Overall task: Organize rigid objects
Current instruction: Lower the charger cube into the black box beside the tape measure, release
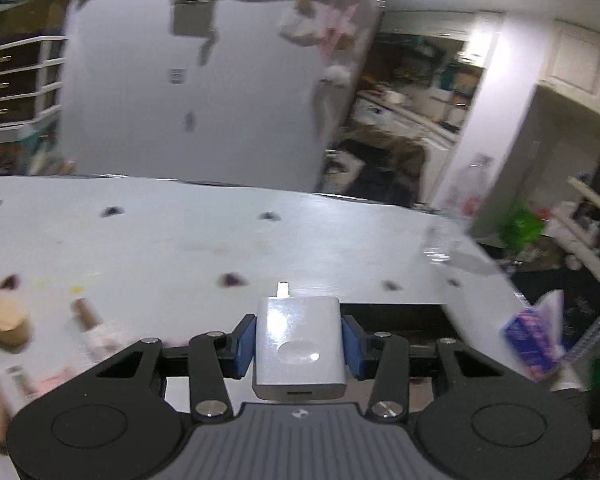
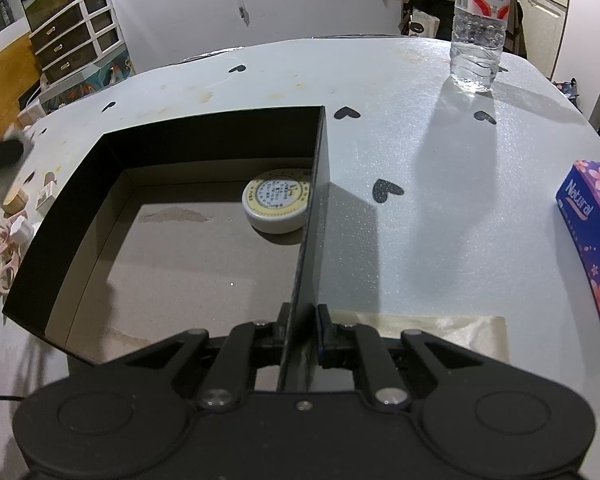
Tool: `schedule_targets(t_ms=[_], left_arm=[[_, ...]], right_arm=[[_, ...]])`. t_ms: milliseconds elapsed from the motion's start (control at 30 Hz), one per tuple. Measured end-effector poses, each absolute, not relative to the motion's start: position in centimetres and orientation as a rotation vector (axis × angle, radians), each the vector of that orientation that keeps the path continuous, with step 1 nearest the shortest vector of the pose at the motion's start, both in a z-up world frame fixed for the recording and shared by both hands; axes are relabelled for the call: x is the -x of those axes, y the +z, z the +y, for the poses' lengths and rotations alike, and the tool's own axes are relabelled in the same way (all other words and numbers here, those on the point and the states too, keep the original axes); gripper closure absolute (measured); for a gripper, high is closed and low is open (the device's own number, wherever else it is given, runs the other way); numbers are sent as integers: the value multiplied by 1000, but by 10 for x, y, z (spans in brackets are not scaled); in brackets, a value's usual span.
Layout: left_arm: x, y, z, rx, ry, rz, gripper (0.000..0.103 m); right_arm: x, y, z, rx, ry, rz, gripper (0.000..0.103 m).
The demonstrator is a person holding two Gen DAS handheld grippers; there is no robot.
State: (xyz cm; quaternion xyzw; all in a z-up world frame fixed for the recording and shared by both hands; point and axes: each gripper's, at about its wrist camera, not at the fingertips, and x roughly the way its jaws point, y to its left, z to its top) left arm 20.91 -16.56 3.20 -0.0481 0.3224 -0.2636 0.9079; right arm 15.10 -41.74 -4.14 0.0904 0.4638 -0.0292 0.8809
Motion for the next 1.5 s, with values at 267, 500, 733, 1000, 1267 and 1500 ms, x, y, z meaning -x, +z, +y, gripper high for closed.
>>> schedule_targets(t_ms=[267,500,733,1000,1267,1500], left_arm=[[-207,5,-253,5,-700,767,57],[-227,-31,-289,80,-717,976,57],[-234,-49,-305,184,-684,1080,57],[-234,-55,-306,236,-657,1103,49],[-233,-53,-299,230,-684,1113,45],[-225,-43,-292,183,-711,1062,29]], right_arm=[[-152,-41,-415,-185,-71,966,92],[-151,-41,-415,-189,-75,962,92],[-151,-41,-415,-185,-73,964,92],[-151,-41,-415,-185,-75,964,92],[-151,-41,-415,-185,-75,963,92],[-151,-41,-415,-185,-75,964,92]])
